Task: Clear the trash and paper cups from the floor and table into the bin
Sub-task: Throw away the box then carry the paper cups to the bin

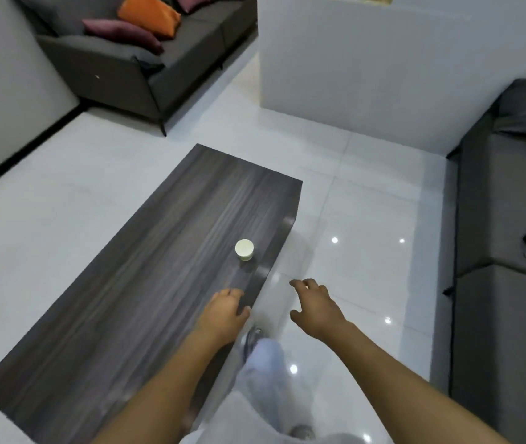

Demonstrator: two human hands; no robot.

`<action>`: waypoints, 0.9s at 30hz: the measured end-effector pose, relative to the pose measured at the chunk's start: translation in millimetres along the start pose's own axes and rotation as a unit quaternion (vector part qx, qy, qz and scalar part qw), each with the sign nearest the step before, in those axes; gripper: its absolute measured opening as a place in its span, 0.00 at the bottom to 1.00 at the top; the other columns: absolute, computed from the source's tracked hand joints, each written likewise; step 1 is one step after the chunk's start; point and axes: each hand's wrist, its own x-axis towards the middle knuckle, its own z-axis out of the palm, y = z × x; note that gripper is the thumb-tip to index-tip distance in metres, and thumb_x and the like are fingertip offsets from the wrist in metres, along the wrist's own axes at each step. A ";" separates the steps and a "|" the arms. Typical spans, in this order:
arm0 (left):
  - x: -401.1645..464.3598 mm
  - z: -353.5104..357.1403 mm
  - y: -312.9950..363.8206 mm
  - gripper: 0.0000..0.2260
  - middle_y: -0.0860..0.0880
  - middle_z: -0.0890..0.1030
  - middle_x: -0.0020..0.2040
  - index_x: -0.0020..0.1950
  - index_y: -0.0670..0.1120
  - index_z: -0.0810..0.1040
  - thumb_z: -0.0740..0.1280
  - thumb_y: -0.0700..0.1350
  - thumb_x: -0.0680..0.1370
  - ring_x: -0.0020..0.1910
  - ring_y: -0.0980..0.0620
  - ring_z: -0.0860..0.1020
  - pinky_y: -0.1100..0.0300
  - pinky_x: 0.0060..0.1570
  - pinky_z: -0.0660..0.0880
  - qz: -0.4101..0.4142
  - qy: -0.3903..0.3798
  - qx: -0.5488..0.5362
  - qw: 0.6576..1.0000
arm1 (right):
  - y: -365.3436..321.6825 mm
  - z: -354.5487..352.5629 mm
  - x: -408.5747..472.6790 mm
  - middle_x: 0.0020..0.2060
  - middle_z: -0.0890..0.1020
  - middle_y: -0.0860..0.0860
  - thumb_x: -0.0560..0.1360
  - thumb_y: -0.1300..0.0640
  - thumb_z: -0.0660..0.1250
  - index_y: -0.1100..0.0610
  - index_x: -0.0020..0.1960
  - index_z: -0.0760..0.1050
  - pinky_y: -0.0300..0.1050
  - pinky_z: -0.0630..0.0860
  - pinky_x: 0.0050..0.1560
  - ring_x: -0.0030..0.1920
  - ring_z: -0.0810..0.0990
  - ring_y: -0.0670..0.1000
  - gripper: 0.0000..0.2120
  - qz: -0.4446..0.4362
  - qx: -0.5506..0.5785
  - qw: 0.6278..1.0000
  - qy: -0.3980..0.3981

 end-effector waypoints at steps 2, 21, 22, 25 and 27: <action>29.6 -12.8 -9.6 0.20 0.44 0.71 0.65 0.67 0.44 0.69 0.59 0.53 0.80 0.65 0.45 0.68 0.53 0.62 0.68 -0.018 0.004 -0.011 1.000 | -12.8 -8.6 38.7 0.72 0.63 0.53 0.76 0.54 0.64 0.51 0.75 0.57 0.51 0.71 0.64 0.70 0.63 0.57 0.29 -0.018 -0.005 1.000 -0.014; 197.7 -45.8 -73.9 0.20 0.44 0.71 0.66 0.70 0.45 0.67 0.59 0.52 0.80 0.64 0.44 0.69 0.51 0.64 0.68 -0.211 0.018 -0.141 0.967 | -73.5 -21.8 309.6 0.70 0.65 0.53 0.75 0.52 0.68 0.51 0.74 0.58 0.50 0.68 0.66 0.67 0.65 0.57 0.32 -0.143 -0.158 0.956 -0.202; 203.9 -40.4 -77.1 0.20 0.44 0.71 0.65 0.70 0.45 0.67 0.59 0.52 0.80 0.64 0.44 0.69 0.51 0.63 0.68 -0.226 0.022 -0.155 0.961 | -73.5 -15.7 324.3 0.70 0.65 0.54 0.74 0.53 0.69 0.52 0.74 0.58 0.51 0.68 0.66 0.67 0.65 0.57 0.32 -0.152 -0.172 0.951 -0.208; 219.7 -18.5 -87.5 0.20 0.44 0.72 0.65 0.69 0.46 0.68 0.60 0.52 0.80 0.64 0.44 0.70 0.51 0.63 0.69 -0.262 0.029 -0.184 0.947 | -73.1 9.3 363.4 0.70 0.64 0.54 0.73 0.56 0.70 0.52 0.73 0.59 0.53 0.68 0.66 0.67 0.64 0.59 0.33 -0.171 -0.206 0.937 -0.222; 225.9 -1.4 -94.5 0.20 0.43 0.72 0.64 0.69 0.45 0.69 0.61 0.52 0.79 0.64 0.43 0.70 0.51 0.62 0.69 -0.283 0.028 -0.199 0.938 | -73.7 29.9 383.1 0.70 0.62 0.54 0.72 0.57 0.70 0.52 0.72 0.60 0.55 0.69 0.64 0.68 0.63 0.60 0.33 -0.179 -0.229 0.929 -0.227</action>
